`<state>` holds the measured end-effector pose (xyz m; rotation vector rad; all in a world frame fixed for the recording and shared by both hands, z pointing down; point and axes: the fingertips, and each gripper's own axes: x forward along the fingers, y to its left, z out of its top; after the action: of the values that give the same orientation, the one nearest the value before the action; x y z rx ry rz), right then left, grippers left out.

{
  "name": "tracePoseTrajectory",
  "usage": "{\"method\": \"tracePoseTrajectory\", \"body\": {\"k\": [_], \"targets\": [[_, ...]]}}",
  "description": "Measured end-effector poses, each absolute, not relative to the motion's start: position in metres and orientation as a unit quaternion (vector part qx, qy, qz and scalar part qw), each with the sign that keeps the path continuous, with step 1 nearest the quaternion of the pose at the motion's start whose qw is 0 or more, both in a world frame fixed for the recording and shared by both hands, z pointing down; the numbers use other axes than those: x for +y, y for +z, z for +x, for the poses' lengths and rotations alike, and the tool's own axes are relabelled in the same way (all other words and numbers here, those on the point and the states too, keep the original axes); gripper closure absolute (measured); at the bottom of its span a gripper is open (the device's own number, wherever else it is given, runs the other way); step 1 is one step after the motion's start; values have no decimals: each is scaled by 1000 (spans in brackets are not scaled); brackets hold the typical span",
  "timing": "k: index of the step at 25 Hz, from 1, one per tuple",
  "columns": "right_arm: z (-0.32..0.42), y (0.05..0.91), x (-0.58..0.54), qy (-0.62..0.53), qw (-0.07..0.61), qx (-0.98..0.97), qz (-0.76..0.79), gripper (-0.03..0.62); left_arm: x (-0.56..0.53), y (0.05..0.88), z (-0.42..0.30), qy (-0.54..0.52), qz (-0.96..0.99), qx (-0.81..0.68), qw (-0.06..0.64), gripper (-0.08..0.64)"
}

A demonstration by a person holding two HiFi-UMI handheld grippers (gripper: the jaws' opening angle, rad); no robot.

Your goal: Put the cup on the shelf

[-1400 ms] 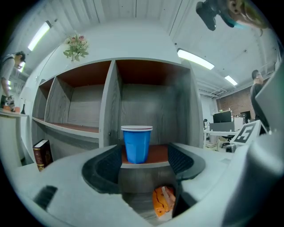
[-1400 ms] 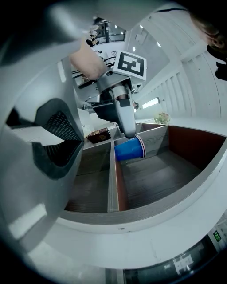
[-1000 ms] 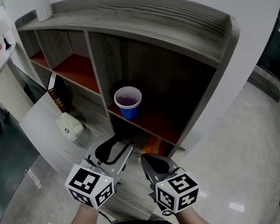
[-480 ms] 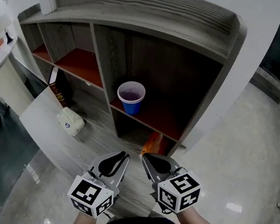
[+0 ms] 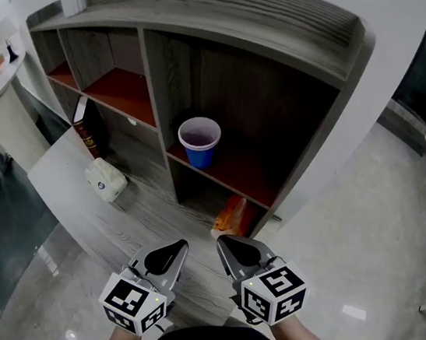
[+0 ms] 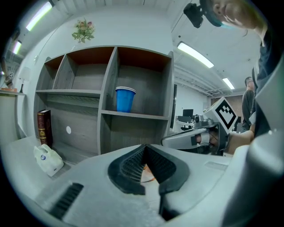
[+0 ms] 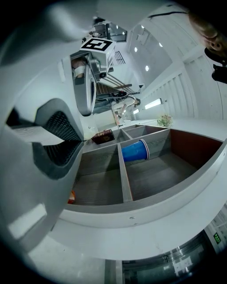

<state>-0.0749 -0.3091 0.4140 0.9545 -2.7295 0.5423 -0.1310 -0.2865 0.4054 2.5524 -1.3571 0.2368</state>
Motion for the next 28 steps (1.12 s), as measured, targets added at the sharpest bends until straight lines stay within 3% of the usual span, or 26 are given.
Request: {"method": "tracePoseTrajectory", "body": {"k": [28], "targets": [[-69,424,-309,179,110,-921,327,592,-280,422,-142,80,861,-484,138,565]]}}
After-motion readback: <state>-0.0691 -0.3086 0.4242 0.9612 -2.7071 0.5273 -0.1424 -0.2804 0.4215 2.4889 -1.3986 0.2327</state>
